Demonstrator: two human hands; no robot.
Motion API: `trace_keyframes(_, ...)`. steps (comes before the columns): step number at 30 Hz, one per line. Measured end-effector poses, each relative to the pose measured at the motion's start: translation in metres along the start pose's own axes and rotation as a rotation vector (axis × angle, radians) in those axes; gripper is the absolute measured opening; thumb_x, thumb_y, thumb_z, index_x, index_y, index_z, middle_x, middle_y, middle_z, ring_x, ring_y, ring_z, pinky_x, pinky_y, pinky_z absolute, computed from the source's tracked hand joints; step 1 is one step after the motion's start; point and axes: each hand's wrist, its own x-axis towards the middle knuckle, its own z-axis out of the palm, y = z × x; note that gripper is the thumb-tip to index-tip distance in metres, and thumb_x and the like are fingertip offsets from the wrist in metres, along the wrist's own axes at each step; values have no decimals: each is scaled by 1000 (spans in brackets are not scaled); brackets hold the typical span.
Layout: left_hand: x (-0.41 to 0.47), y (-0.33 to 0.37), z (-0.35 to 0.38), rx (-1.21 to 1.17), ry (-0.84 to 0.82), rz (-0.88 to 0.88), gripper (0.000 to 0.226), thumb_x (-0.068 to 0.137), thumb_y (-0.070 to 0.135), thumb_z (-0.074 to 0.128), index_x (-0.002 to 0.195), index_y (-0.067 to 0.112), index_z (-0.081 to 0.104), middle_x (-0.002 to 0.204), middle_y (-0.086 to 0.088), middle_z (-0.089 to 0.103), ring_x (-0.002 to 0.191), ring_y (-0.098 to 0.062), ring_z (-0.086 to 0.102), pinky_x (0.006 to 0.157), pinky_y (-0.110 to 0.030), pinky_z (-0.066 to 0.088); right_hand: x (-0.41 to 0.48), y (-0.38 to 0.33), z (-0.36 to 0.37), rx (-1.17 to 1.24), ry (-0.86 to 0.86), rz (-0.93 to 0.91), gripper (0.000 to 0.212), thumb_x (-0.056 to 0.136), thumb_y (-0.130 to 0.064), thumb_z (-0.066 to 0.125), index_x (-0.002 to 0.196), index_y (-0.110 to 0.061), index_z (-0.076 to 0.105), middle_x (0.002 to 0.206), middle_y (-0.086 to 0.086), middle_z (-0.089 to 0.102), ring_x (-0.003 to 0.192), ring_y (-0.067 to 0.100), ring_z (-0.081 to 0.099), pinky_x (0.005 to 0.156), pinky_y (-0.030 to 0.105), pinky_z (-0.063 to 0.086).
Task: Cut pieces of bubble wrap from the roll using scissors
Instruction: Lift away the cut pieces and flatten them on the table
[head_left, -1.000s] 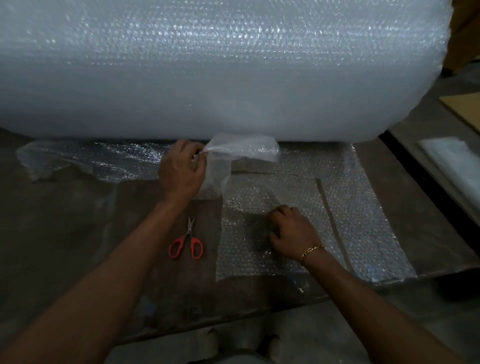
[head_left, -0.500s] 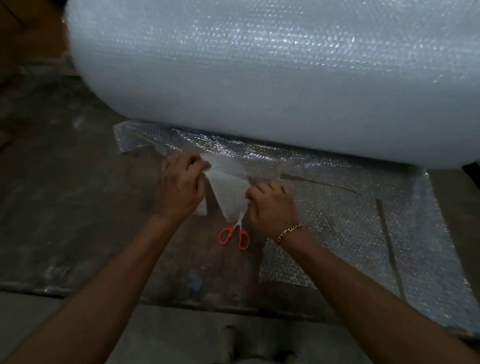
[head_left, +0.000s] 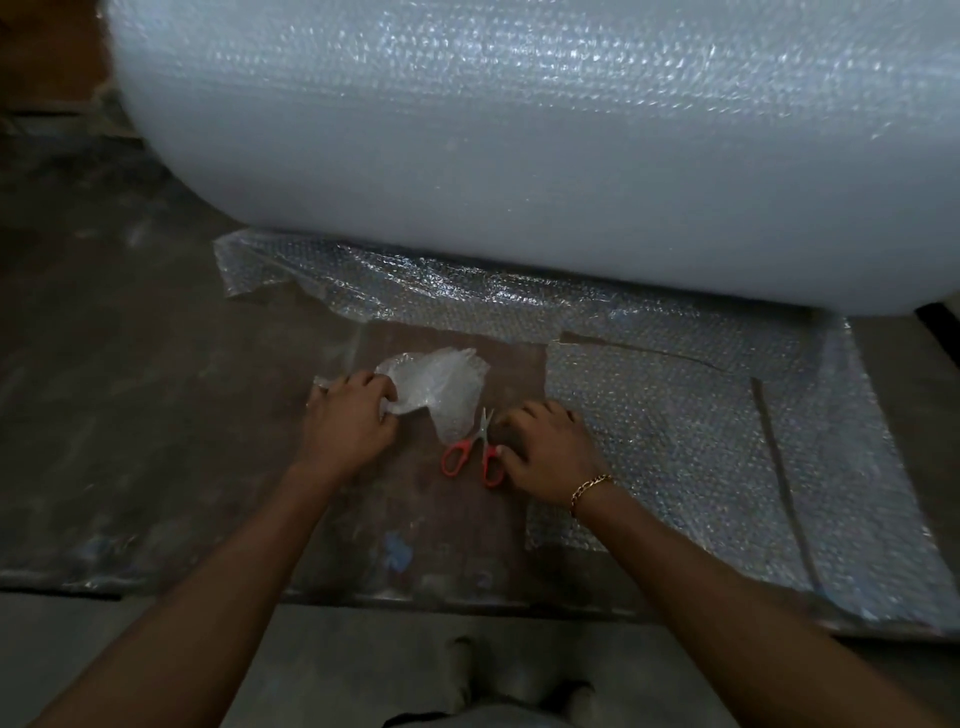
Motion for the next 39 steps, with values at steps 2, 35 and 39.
trace_keyframes(2,5,8,-3,-115,133,-4,24,82,37,52,97,22,64,99,-5,66,94,-34,64,79,-44,45,0,-3,-2,61,31,75,52,85,-61,54,126,-29,53,124,-2,59,120,25,51,101,43,40)
trace_keyframes(35,6,32,-10,-196,-68,154,53,78,48,46,125,27,61,130,1,58,123,-28,52,99,-45,36,-15,47,-7,123,77,158,50,93,-37,58,141,-27,49,143,2,51,132,26,42,107,44,34)
trace_keyframes(39,9,105,17,-206,-184,467,56,80,59,43,117,22,63,115,-3,61,111,-29,58,90,-41,47,-69,105,-15,236,236,280,37,91,-30,63,128,-24,61,126,2,63,118,25,54,99,42,43)
